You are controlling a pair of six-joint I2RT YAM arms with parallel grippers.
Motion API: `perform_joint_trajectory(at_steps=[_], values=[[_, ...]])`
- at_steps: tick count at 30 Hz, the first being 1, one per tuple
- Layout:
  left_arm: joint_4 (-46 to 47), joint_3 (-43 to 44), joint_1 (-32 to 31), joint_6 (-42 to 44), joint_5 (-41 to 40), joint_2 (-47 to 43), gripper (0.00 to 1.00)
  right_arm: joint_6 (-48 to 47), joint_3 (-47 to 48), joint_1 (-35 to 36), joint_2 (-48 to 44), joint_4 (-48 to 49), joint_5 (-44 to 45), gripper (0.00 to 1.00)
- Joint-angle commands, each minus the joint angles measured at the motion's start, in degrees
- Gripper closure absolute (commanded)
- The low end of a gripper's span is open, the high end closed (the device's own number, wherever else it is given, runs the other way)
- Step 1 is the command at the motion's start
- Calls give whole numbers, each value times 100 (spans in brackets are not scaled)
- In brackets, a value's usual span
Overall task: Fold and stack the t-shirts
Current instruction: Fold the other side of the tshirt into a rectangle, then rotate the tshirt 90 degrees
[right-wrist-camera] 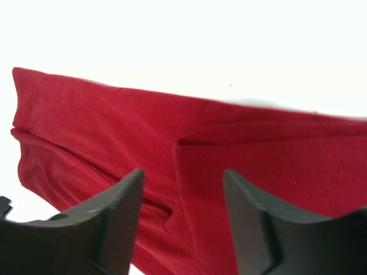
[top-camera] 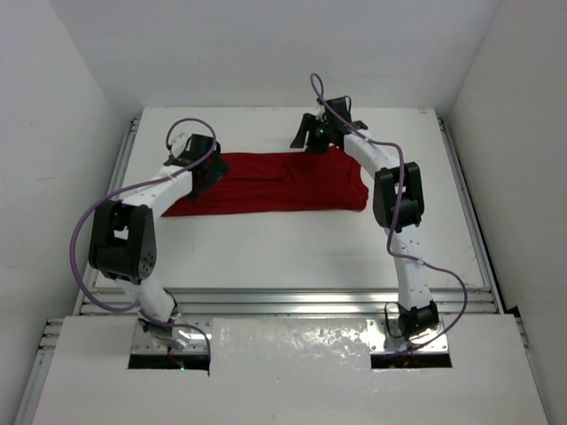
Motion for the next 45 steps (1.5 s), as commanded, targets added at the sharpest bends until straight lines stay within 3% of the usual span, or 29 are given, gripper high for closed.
perform_joint_trajectory(at_steps=[1, 4, 5, 6, 8, 12, 14, 17, 21, 24, 29, 39, 42, 45], values=[[10, -157, -26, -247, -375, -311, 1, -162, 758, -159, -94, 16, -258, 39], [-358, -342, -17, -870, -989, -636, 0, -548, 858, -273, -444, -441, -285, 35], [-734, -386, 9, -1065, -1409, -724, 0, -888, 630, -274, -951, -633, -181, 27], [-1033, -412, 53, -1345, -1648, -873, 1, -1022, -233, -274, -1278, -679, 99, 25], [-1579, -569, 219, -1857, -2036, -1032, 0, -1268, -1953, -343, -2381, -645, 678, 1], [-1582, -1009, 606, -1841, -2082, -1033, 0, -1077, -4474, -923, -4046, -215, 324, 1], [-1345, -1141, 973, -1674, -1512, -745, 0, -997, -5492, -1257, -4565, 14, 330, 1], [-1318, -993, 1222, -1515, -1422, -227, 0, -1207, -6172, -1486, -5112, 321, 112, 1], [-686, -809, 1274, -900, -1219, 162, 2, -1358, -6306, -1557, -4763, 821, -336, 2], [-773, -545, 1406, -786, -1159, 303, 2, -1454, -6263, -1566, -4219, 1060, -653, 2], [-745, -440, 1486, -706, -982, 688, 15, -1516, -6288, -1566, -3505, 1297, -603, 5], [-1326, -61, 1521, -768, -1483, 866, 15, -1481, -6218, -1566, -3284, 1509, -241, 7], [-1055, -139, 1608, -575, -1449, 822, 15, -1489, -6306, -1566, -3355, 1588, -337, 9], [-712, -350, 1688, -574, -1150, 901, 22, -1498, -6254, -1574, -3390, 1492, -338, 9]])
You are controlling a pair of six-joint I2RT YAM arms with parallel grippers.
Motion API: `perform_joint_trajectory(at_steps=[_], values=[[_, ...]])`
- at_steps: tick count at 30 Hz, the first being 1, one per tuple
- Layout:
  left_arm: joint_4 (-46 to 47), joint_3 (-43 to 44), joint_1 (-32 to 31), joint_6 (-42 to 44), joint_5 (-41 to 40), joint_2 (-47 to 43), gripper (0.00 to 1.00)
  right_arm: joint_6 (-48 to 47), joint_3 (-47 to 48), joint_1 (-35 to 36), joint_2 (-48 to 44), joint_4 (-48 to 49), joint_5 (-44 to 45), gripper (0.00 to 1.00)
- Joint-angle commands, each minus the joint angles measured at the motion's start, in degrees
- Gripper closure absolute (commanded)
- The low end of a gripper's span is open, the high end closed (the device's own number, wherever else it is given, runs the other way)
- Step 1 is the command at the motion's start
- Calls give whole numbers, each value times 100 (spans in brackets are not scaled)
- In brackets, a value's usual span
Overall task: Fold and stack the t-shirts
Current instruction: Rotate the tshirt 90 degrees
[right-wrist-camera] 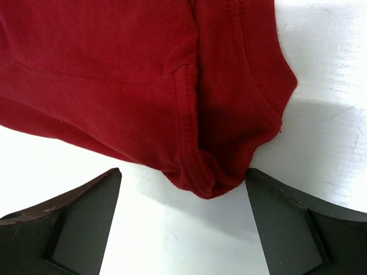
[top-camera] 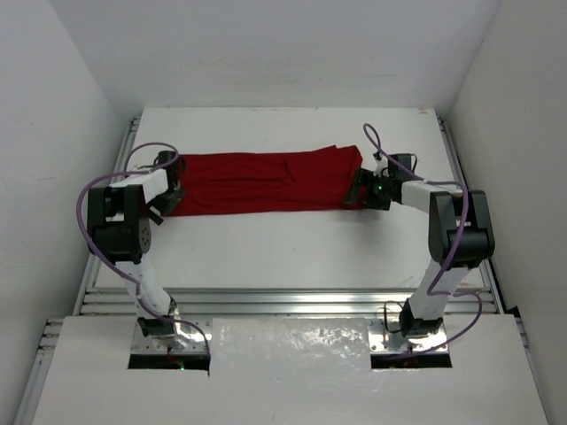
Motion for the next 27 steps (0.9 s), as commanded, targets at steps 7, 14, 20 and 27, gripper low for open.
perform_joint_trajectory(at_steps=[7, 14, 20, 27], values=[[961, -451, 145, 29, 323, 213, 50, 12, -112, 8, -68, -21, -87, 11], [1006, -390, 171, 28, 393, 345, 100, 162, -139, 34, 2, 50, -79, 44], [699, -47, 171, 55, 341, 363, 100, 136, -33, 35, -376, -162, 544, 100], [146, 436, 189, -85, -160, 407, 100, -285, 827, -483, 167, -1732, 802, 100]])
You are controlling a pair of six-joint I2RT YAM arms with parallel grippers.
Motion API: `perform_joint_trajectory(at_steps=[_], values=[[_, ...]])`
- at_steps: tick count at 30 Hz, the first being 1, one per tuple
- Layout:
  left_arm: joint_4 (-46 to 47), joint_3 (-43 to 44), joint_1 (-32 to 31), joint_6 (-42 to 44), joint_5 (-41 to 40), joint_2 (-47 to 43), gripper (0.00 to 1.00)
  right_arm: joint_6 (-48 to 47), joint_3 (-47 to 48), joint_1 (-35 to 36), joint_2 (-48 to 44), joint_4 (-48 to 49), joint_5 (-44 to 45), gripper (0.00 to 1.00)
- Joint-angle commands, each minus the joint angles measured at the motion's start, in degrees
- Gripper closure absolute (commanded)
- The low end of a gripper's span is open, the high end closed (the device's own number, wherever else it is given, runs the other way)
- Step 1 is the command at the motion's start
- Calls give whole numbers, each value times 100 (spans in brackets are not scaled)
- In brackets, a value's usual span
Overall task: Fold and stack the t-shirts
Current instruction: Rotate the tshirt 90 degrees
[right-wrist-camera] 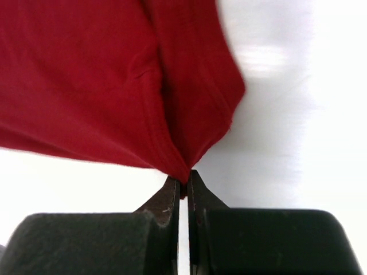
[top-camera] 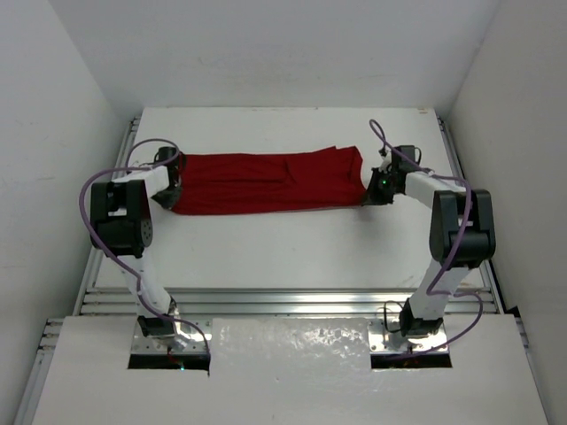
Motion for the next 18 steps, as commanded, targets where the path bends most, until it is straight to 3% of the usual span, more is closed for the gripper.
perform_joint_trajectory(at_steps=[1, 8, 11, 15, 18], values=[[-406, 224, 101, -110, -416, 99, 100, -295, 560, -518, 306, -929, 116, 100], [-91, -47, 101, -154, -311, -103, 100, -417, 791, -801, 447, -1643, -814, 100], [33, -215, 93, -145, -250, -279, 100, -480, 844, -792, 421, -1959, -790, 67], [183, -364, 57, -75, -109, -446, 100, -286, 449, -748, 9, -1372, -1106, 61], [270, -391, 48, -5, 22, -534, 100, -356, 290, -319, -492, -1117, -538, 61]])
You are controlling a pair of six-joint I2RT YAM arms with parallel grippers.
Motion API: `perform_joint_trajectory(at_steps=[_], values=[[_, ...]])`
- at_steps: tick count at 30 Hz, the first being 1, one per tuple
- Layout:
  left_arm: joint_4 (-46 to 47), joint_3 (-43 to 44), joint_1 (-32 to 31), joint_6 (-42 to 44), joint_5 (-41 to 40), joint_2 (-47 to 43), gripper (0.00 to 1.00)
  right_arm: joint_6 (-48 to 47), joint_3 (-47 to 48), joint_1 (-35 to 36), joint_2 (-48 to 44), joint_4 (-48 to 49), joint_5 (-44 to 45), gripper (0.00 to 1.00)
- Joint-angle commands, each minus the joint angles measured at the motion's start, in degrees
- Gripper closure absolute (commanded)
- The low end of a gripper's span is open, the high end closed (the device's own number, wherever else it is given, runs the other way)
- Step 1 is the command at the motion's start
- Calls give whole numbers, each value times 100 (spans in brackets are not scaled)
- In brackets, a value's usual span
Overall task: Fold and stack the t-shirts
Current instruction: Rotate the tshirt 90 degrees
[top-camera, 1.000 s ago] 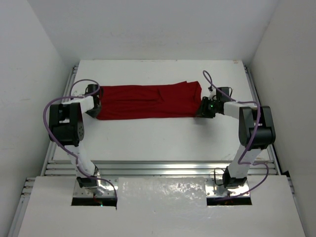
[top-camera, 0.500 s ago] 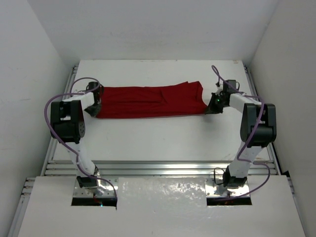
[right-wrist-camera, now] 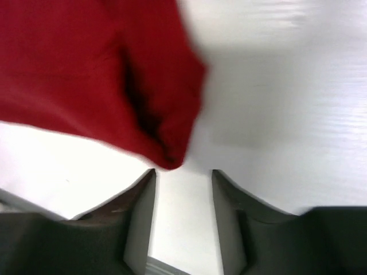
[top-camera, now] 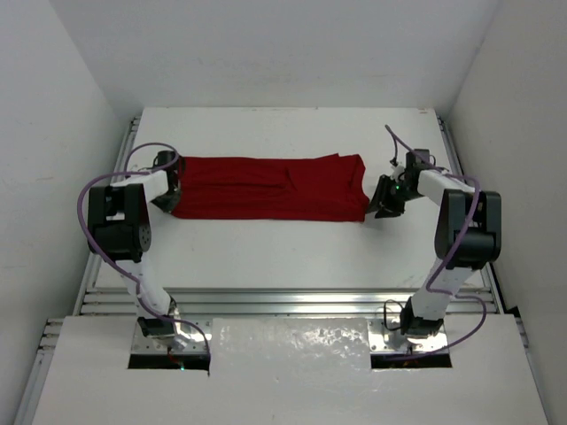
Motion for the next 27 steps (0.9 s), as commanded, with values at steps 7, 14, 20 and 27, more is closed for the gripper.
perform_joint_trajectory(at_steps=[7, 14, 20, 27], values=[[236, -89, -13, 173, 247, -373, 100, -257, -45, 1259, -728, 1036, 866, 52], [219, -81, -39, 164, 309, -399, 100, -20, 403, 1180, 309, 555, 935, 100], [149, -72, -31, 77, 309, -355, 100, 130, 586, 987, 845, 457, 1390, 100], [-81, -387, -57, -275, 141, -495, 100, -45, 1773, 881, 1618, -272, 2306, 100]])
